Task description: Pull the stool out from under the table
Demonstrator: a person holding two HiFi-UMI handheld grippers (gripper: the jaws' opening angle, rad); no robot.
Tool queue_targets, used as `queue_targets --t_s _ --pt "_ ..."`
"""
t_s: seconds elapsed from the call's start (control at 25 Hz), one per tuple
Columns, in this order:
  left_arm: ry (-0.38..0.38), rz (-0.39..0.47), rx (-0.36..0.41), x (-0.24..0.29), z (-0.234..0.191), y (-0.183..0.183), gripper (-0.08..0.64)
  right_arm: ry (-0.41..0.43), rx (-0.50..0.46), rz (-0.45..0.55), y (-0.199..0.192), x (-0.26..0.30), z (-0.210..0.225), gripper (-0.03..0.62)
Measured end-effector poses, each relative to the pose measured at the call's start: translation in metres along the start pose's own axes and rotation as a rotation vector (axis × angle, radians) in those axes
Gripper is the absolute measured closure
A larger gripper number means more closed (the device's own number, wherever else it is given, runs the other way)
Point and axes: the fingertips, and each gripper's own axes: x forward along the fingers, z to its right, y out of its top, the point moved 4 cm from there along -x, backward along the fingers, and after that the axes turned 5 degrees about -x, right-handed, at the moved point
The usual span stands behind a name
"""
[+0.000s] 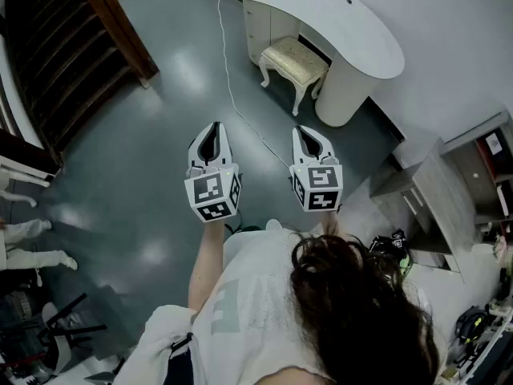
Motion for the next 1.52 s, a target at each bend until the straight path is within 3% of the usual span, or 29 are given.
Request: queue_targets --t_s 0.32,0.68,1.0,1.24,1.52 --pt "0.0 -0.001 0.01 0.006 0.006 -0.002 0.526 0.038 -0.019 0.015 0.0 0.004 -0.001 0.563" --pt "0.017 -0.035 0.009 0.008 0.015 -0.015 0.526 0.063 0.106 0.014 -0.014 0.006 0.01 0.561" --pt "0.051 -0.055 -0.005 0.011 0.004 -0.021 0.526 0.116 0.085 0.013 -0.018 0.017 -0.003 0.561" --pt "0.08 -0.056 -0.021 0.032 -0.013 -0.032 0.526 0.125 0.068 0.005 -0.021 0.046 0.003 0.561" --pt "0.088 -0.045 -0.033 0.1 -0.047 -0.023 0.526 0.11 0.049 0.011 -0.004 0.117 0.013 0.561"
